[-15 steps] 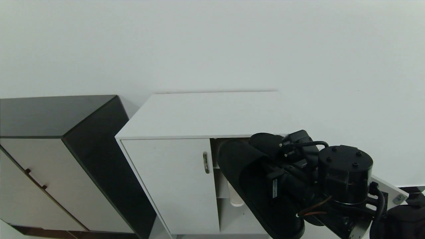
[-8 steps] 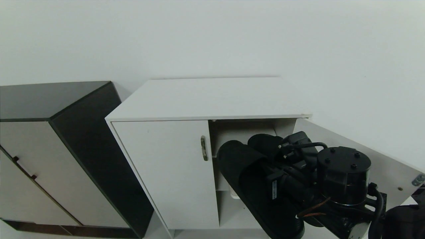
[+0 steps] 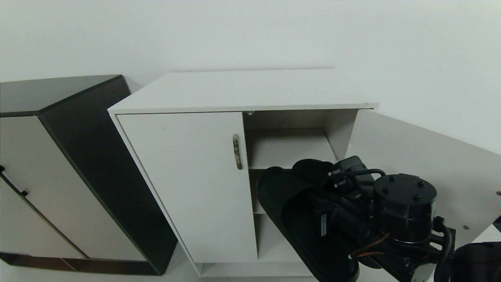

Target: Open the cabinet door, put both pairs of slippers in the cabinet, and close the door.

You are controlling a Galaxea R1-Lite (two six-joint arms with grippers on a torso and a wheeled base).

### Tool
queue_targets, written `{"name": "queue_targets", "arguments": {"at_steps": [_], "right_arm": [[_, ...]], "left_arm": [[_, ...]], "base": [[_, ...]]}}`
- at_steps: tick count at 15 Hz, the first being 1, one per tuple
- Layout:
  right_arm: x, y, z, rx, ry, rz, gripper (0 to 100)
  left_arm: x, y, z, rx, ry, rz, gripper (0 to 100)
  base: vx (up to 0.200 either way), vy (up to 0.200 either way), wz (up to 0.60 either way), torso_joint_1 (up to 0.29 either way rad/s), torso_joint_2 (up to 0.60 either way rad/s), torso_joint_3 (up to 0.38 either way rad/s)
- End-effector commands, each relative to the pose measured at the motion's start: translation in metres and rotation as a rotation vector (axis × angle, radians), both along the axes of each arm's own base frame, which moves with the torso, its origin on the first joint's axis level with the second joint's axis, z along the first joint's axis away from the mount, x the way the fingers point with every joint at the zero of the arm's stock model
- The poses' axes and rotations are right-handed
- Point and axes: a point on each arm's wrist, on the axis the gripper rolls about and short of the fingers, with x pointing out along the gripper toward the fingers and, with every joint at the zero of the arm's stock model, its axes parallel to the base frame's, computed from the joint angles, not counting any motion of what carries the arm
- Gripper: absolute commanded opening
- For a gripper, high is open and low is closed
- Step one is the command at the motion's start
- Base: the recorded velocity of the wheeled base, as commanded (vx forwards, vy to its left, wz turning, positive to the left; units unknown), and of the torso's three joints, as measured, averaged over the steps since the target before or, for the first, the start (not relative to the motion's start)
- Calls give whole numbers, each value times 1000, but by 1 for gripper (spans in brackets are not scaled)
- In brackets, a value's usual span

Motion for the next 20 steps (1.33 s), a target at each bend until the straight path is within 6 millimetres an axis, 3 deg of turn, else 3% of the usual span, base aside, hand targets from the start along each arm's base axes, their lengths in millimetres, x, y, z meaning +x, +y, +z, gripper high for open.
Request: {"name": "queue_targets", "arguments": {"at_steps": [1,7,11,12,15,16,18,20], "right_arm": [[0,0,-1,-1,1,0,0],[-1,0,1,18,-19,3,0],[-4,1,0,-47,-58,24,0],[-1,4,6,-51,-58,6,0],[8,18,48,-28,63,-120,0],[11,29,72,14,102,-231,0],[16,47,82,66,51,-359,0],[14,55,81,99,21,-355,0]], "left_arm": [[0,0,0,0,2,1,0],[0,0,0,-1,0,1,0],[0,0,0,-1,0,1,0],[0,0,0,-1,0,1,0],[0,0,0,0,3,-1,0],[0,0,0,0,0,-1,0],[0,0,0,0,2,-1,0],[0,0,0,2,3,-2,0]], "base": [[0,0,0,-237,481,242],[0,0,0,-229,452,221],[0,0,0,-66,126,50],[0,0,0,0,0,0],[0,0,0,1,17,14],[0,0,0,0,0,0],[0,0,0,0,0,0],[0,0,0,0,0,0]]}}
